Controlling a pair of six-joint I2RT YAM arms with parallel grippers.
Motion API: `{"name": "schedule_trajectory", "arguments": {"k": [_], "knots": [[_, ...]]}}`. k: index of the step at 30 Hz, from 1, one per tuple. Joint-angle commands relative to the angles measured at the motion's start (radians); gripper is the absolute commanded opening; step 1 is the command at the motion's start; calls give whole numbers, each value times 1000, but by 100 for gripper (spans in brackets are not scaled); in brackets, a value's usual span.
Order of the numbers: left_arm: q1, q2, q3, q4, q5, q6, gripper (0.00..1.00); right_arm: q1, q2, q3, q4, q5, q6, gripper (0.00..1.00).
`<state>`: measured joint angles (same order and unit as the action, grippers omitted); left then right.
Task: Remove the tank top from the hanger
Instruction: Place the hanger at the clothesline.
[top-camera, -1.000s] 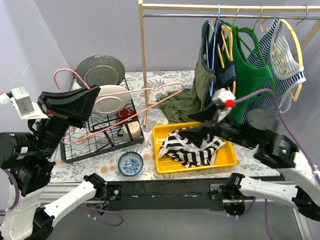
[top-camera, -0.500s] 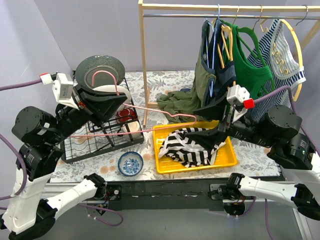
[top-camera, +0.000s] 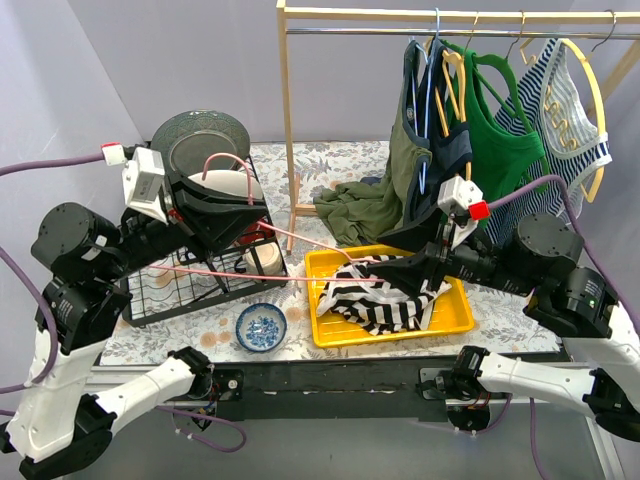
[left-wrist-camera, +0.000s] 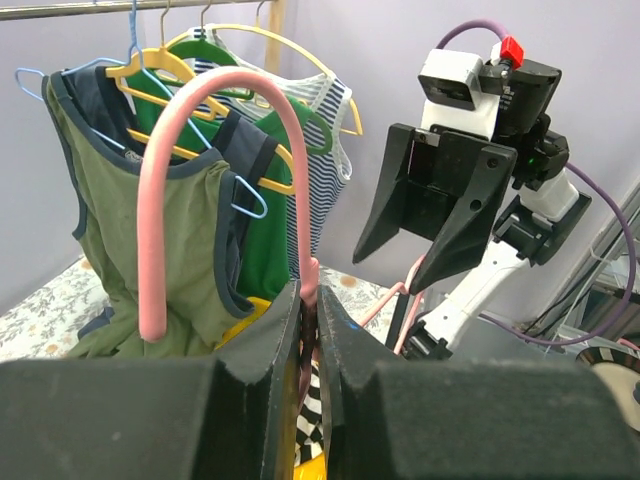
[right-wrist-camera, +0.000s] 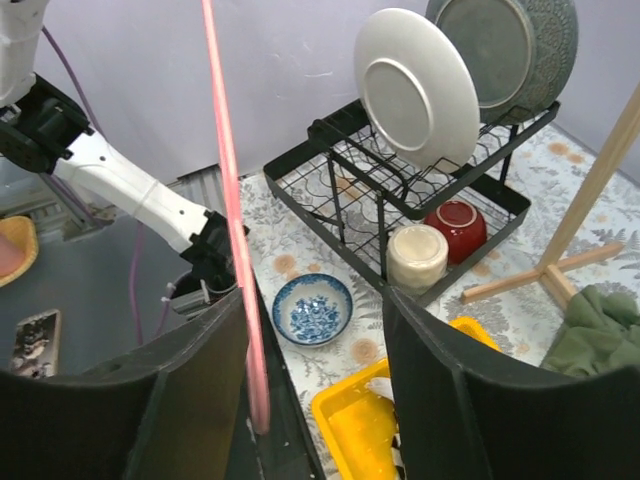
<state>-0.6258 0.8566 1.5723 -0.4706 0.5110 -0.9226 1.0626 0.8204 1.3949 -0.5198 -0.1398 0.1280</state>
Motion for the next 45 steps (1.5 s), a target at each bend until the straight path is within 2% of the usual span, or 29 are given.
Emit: {"name": "schedule_trajectory", "arguments": {"k": [1, 2, 4, 5, 8, 9, 10, 13, 15, 17, 19, 25, 37, 40, 45], "knots": [[1, 28, 15, 3, 32, -1, 0, 4, -6, -30, 79, -53, 27, 52], [1, 32, 15, 6, 32, -5, 0, 4, -13, -46, 86, -60, 30, 32], [1, 30, 11, 6, 27, -7, 0, 4, -21, -60, 102, -63, 39, 15], [1, 29, 9, 4, 20, -10, 0, 4, -29, -69, 109, -64, 39, 2], [1, 22, 3, 3, -20, -16, 0, 4, -46, -74, 130, -70, 50, 1], [1, 18, 3, 4, -26, -15, 7, 4, -53, -74, 135, -67, 50, 1], [1, 16, 3, 4, -37, -19, 33, 5, -59, -74, 145, -60, 50, 1], [1, 19, 12, 7, -29, -24, 74, 4, -98, -68, 147, 34, 48, 1], [1, 32, 31, -5, -17, -24, 82, 4, -122, -57, 139, 74, 44, 1], [1, 38, 34, -8, -23, -27, 98, 4, -145, -36, 121, 135, 44, 1], [1, 39, 37, -14, -26, -19, 98, 4, -156, 5, 87, 266, 58, 1], [1, 41, 52, -37, -60, 10, 98, 4, -130, 171, -118, 468, 39, 1], [1, 45, 41, -97, -212, 60, 98, 4, -10, 289, -287, 672, 56, 1], [1, 35, 29, -99, -215, 79, 98, 4, 9, 279, -273, 700, 44, 1], [1, 30, -4, -88, -220, 83, 98, 4, 51, 205, -74, 698, -10, 1]]}}
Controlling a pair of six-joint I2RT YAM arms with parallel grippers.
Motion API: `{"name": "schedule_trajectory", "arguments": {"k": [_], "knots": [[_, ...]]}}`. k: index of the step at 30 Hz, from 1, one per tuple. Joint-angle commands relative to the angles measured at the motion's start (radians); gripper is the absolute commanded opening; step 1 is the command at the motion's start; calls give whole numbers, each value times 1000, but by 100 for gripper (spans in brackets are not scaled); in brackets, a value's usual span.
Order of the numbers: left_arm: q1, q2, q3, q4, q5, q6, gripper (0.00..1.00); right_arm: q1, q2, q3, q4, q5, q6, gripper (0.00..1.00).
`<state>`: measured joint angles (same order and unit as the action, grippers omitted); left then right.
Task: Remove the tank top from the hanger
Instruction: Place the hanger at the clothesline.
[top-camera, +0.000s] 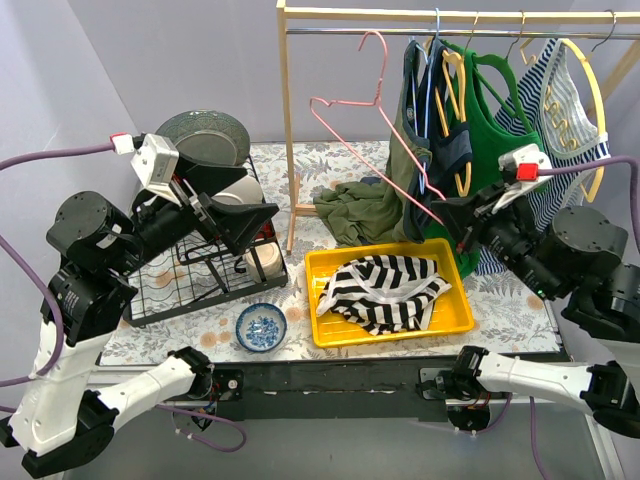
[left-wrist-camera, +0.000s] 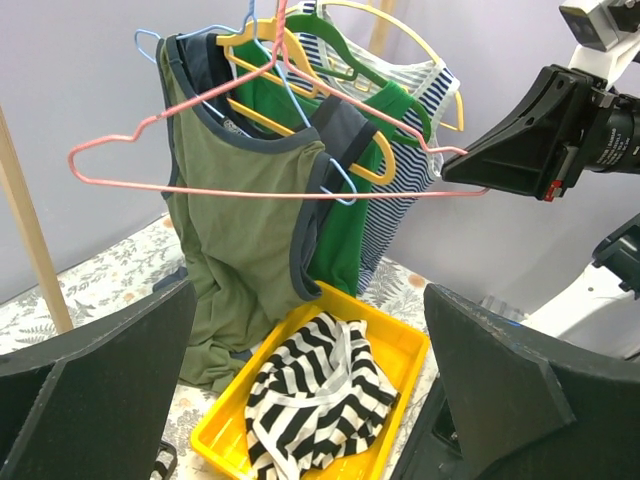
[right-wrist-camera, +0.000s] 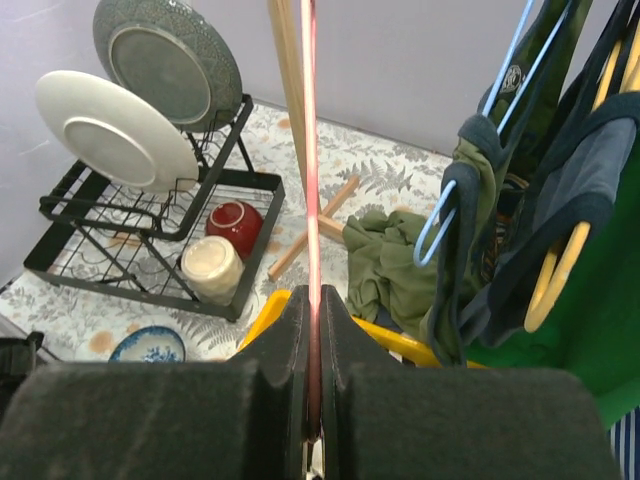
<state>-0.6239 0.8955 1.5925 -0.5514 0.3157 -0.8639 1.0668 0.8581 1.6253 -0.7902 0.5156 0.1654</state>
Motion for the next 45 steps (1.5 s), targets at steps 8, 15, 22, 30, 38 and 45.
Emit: {"name": "schedule_trajectory", "arguments": {"k": [8, 15, 22, 30, 38, 45], "knots": [[-2, -23, -71, 11, 13, -4, 98, -1, 151, -56, 463, 155, -119, 1], [0, -64, -97, 22, 5, -1, 98, -1, 280, 10, 489, 234, -86, 1], [0, -78, -100, 19, 10, 11, 98, -1, 308, -102, 690, 242, -130, 1], [0, -89, -103, 13, -3, 25, 98, -1, 321, -117, 747, 274, -139, 1], [0, -90, -106, 15, 3, 22, 98, -1, 426, -59, 669, 308, -81, 1], [0, -95, -120, 18, 6, 17, 98, 4, 484, -28, 648, 282, -20, 1]]}}
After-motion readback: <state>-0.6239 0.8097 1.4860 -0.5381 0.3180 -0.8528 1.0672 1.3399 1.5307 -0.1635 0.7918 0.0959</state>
